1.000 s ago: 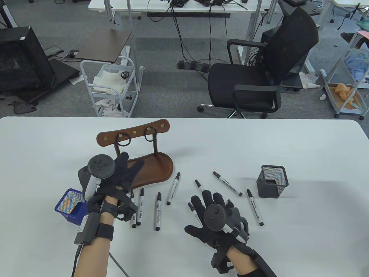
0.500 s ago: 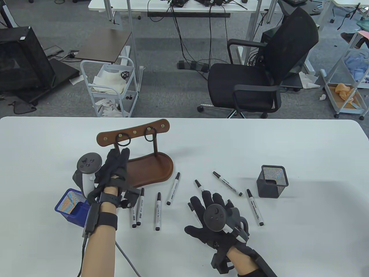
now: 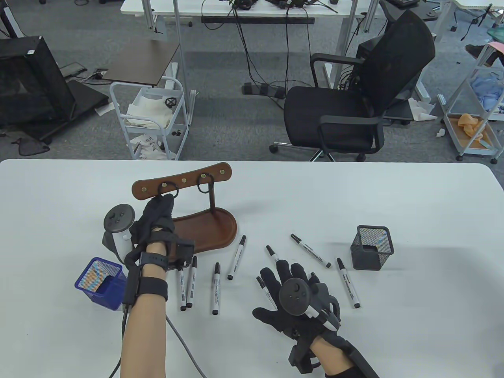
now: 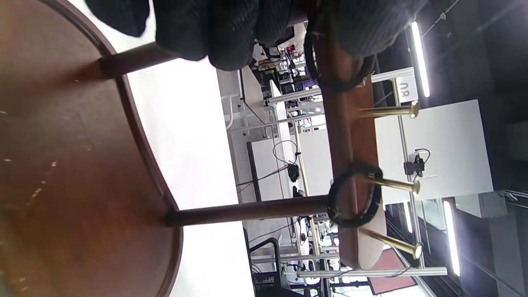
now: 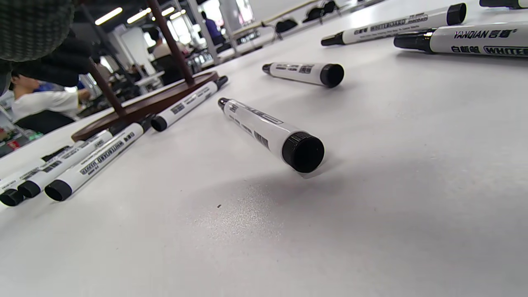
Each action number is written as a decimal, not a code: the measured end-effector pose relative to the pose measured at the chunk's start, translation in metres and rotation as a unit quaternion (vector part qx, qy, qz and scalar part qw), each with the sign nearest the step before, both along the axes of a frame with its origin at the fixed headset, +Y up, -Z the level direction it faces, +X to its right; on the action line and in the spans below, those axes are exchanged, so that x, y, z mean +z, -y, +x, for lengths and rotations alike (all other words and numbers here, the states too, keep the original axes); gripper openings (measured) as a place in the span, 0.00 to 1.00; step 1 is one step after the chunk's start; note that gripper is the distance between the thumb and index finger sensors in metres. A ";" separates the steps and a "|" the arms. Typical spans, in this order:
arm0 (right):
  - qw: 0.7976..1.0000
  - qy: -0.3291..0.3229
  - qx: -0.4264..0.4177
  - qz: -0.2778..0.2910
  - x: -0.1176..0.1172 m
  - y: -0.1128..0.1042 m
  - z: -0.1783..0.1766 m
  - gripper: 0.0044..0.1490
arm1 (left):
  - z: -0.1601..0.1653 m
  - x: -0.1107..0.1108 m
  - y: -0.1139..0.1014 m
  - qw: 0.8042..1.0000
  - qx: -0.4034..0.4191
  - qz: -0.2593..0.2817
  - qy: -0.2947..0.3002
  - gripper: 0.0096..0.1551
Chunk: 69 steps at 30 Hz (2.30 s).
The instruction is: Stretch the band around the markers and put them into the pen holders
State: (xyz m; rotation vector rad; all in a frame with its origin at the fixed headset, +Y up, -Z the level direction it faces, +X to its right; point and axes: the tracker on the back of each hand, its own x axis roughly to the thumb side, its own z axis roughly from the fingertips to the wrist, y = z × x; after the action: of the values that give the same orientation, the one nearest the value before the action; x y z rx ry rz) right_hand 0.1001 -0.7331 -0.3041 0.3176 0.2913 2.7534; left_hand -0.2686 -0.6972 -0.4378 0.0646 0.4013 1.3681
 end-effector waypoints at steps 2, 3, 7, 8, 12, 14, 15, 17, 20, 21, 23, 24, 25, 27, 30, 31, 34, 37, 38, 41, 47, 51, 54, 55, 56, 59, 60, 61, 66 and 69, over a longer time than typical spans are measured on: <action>1.000 0.000 -0.001 0.000 0.000 0.000 0.000 0.60 | 0.000 0.000 -0.001 1.000 -0.007 -0.004 -0.018 0.41; 1.000 0.000 -0.001 0.000 0.000 0.000 0.000 0.60 | -0.001 -0.001 0.000 1.000 -0.013 -0.006 -0.020 0.39; 1.000 0.000 -0.001 0.000 0.000 0.000 0.000 0.60 | 0.000 0.000 0.000 1.000 0.003 -0.004 -0.026 0.34; 1.000 -0.001 0.000 0.000 0.000 0.000 0.000 0.59 | 0.000 0.000 0.000 1.000 0.009 0.001 -0.025 0.34; 1.000 -0.001 0.000 0.000 0.000 -0.001 0.000 0.59 | 0.003 0.000 0.001 0.998 0.055 0.011 -0.024 0.26; 1.000 0.000 0.000 0.000 0.000 -0.001 0.001 0.59 | 0.004 0.001 0.000 0.998 0.049 0.013 -0.023 0.25; 1.000 0.000 0.000 0.000 0.000 -0.001 0.000 0.59 | 0.004 0.001 -0.001 0.999 0.043 0.013 -0.026 0.24; 1.000 0.000 0.000 0.000 0.000 -0.001 0.000 0.59 | 0.004 0.002 -0.003 0.999 0.031 0.013 -0.022 0.24; 1.000 0.000 0.001 0.001 0.000 -0.001 0.000 0.59 | 0.003 0.004 -0.006 0.999 0.030 0.013 -0.022 0.24; 1.000 0.000 0.001 0.001 0.000 -0.001 0.000 0.59 | 0.003 0.004 -0.007 0.999 0.031 0.013 -0.023 0.24; 1.000 0.000 -0.001 0.002 0.000 -0.001 0.000 0.59 | 0.003 0.005 -0.011 0.999 0.028 0.016 -0.022 0.24; 1.000 0.001 -0.001 0.003 0.000 -0.001 0.001 0.59 | 0.003 0.006 -0.013 0.999 0.026 0.016 -0.022 0.24; 1.000 0.001 -0.001 0.003 0.000 -0.001 0.000 0.59 | 0.003 0.006 -0.015 0.999 0.024 0.019 -0.022 0.24; 1.000 0.001 0.000 0.002 0.000 -0.001 0.000 0.59 | 0.002 0.008 -0.018 0.999 0.023 0.021 -0.022 0.24; 1.000 0.002 0.002 0.001 0.000 -0.001 0.000 0.59 | 0.001 0.011 -0.024 0.999 0.013 0.026 -0.018 0.24; 1.000 0.002 0.001 0.001 0.000 -0.001 0.000 0.59 | 0.001 0.013 -0.025 0.999 0.011 0.027 -0.017 0.24; 1.000 0.002 0.000 0.003 0.000 -0.002 0.000 0.59 | -0.001 0.018 -0.028 1.000 0.005 0.028 -0.012 0.24; 1.000 0.001 0.001 0.003 0.000 -0.002 0.000 0.59 | -0.001 0.023 -0.029 1.000 -0.009 0.029 0.002 0.24; 1.000 0.000 0.002 0.003 0.000 -0.002 0.000 0.59 | 0.000 0.024 -0.029 0.999 -0.011 0.030 0.010 0.24; 1.000 -0.001 0.002 0.003 0.001 -0.002 -0.001 0.59 | 0.002 0.031 -0.027 0.999 -0.024 0.032 0.030 0.24; 1.000 0.001 0.002 0.003 0.001 -0.002 -0.001 0.59 | 0.010 0.044 -0.027 0.996 -0.042 0.041 0.064 0.24; 1.000 0.003 0.003 0.004 0.001 -0.002 -0.001 0.59 | 0.017 0.048 -0.026 0.990 -0.036 0.057 0.122 0.24; 1.000 0.003 0.005 0.004 0.001 -0.002 -0.001 0.59 | 0.024 0.052 -0.025 0.985 -0.054 0.069 0.147 0.24; 1.000 0.003 0.005 0.004 0.001 -0.002 -0.002 0.59 | 0.027 0.054 -0.025 0.983 -0.064 0.070 0.156 0.23; 1.000 0.004 0.006 0.004 0.001 -0.002 -0.002 0.59 | 0.029 0.055 -0.024 0.982 -0.070 0.073 0.161 0.23; 1.000 0.006 0.005 0.003 0.001 -0.002 -0.001 0.59 | 0.040 0.061 -0.023 0.975 -0.084 0.080 0.191 0.23; 1.000 0.009 0.005 0.003 0.001 -0.002 -0.001 0.58 | 0.045 0.064 -0.022 0.972 -0.088 0.082 0.201 0.23; 1.000 0.010 0.004 0.003 0.001 -0.003 -0.001 0.58 | 0.049 0.066 -0.022 0.970 -0.095 0.084 0.209 0.22; 1.000 0.022 0.000 0.010 0.000 -0.005 0.001 0.57 | 0.070 0.076 -0.022 0.954 -0.131 0.098 0.253 0.22; 1.000 0.024 -0.003 0.011 0.000 -0.005 0.001 0.57 | 0.082 0.082 -0.020 0.943 -0.151 0.113 0.275 0.22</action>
State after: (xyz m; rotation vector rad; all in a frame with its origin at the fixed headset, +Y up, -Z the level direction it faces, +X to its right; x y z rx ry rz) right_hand 0.1013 -0.7281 -0.3044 0.2580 0.2467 2.7553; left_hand -0.1863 -0.6773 -0.3559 -0.0649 -0.2308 1.0640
